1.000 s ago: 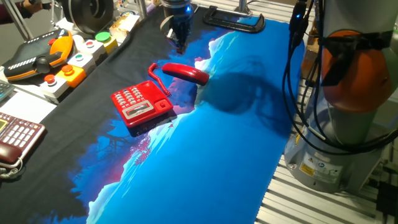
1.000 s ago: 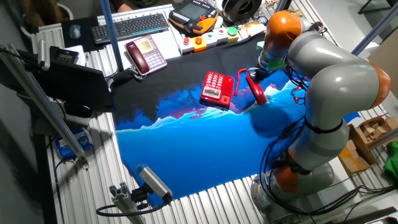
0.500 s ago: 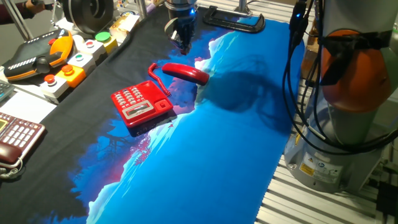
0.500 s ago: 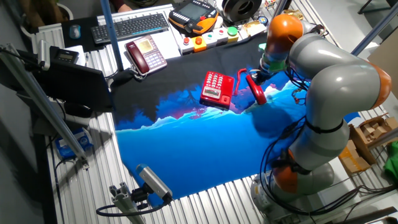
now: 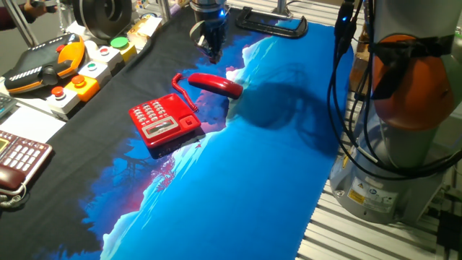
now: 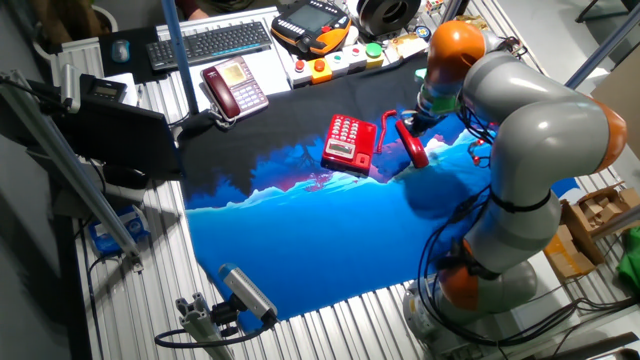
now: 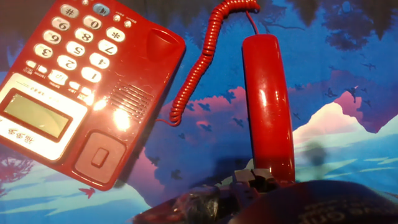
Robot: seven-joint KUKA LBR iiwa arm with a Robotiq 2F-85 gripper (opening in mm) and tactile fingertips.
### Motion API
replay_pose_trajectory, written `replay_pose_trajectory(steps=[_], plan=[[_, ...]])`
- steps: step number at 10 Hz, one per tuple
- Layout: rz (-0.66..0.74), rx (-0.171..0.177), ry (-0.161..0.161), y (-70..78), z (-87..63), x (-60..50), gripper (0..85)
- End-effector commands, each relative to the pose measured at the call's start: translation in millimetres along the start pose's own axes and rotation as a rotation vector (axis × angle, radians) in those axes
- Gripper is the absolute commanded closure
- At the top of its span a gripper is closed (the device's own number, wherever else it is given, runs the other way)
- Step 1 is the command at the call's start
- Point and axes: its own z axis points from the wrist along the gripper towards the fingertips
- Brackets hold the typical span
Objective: Place the handset of the telephone on the corresponding phone cradle
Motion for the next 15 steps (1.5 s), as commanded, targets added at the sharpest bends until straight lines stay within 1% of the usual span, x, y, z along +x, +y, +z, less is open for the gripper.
replay_pose_trajectory(steps=[1,2,3,4,5,6,7,9,12,13,15], plan=[[-0.005,-0.006,-0.003,-0.2,0.1,0.0,84.3],[-0.022,-0.005,-0.001,-0.2,0.1,0.0,84.3],[-0.042,0.004,-0.002,-0.2,0.1,0.0,84.3],[-0.048,-0.017,0.003,-0.2,0.1,0.0,84.3],[-0.055,-0.023,0.006,-0.2,0.1,0.0,84.3],[-0.054,-0.021,0.006,-0.2,0.1,0.0,84.3],[-0.052,-0.023,0.003,-0.2,0.1,0.0,84.3],[-0.061,-0.027,-0.015,-0.2,0.1,0.0,84.3],[-0.077,-0.055,-0.028,-10.9,8.0,-1.4,84.0],[-0.082,-0.061,-0.028,-12.7,10.0,-2.5,78.3],[-0.088,-0.052,-0.036,-13.0,11.7,-3.1,45.0]])
